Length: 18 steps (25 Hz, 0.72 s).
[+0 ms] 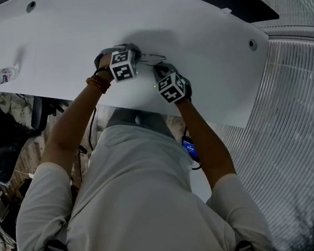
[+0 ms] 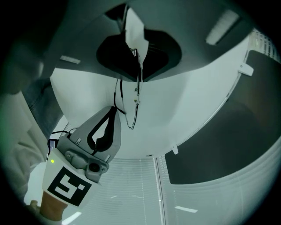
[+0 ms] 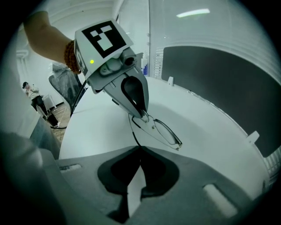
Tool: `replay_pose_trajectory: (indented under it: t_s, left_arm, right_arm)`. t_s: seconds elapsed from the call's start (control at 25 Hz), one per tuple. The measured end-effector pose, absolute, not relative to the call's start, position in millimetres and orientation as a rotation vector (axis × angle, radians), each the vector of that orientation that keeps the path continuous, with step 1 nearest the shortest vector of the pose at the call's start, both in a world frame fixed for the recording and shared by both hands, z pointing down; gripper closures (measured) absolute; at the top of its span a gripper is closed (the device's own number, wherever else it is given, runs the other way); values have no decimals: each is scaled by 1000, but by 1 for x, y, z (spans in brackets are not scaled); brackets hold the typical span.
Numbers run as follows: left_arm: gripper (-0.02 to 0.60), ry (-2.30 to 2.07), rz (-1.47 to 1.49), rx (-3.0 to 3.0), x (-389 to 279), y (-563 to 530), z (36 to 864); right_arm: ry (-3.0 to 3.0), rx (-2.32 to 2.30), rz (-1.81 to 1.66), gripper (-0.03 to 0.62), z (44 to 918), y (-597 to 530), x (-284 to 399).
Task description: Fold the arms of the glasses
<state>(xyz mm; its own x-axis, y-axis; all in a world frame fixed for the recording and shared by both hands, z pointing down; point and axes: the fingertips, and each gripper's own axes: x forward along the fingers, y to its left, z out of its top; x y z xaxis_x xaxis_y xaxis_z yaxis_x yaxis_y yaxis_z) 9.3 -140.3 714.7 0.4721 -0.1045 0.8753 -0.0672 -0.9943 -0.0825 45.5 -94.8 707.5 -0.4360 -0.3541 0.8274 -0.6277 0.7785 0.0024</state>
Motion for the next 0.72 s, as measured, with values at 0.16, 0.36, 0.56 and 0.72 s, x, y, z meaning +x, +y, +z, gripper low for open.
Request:
replay_pose_trajectory:
  t_s: [0.16, 0.36, 0.56, 0.72]
  left_arm:
    - [525, 172, -1576, -2684, 11, -139, 714]
    - [486, 194, -1537, -2752, 14, -136, 709]
    - [462, 193, -1513, -2787, 15, -133, 705]
    - [449, 168, -1505, -2805, 15, -126, 703]
  right_arm:
    - [-2067, 745, 391, 592, 712, -93, 48]
    - [-2065, 743, 405, 592, 718, -86, 49]
    - [-2066, 744, 412, 592, 720, -83, 49]
    - [-2065, 741, 415, 592, 720, -81, 46]
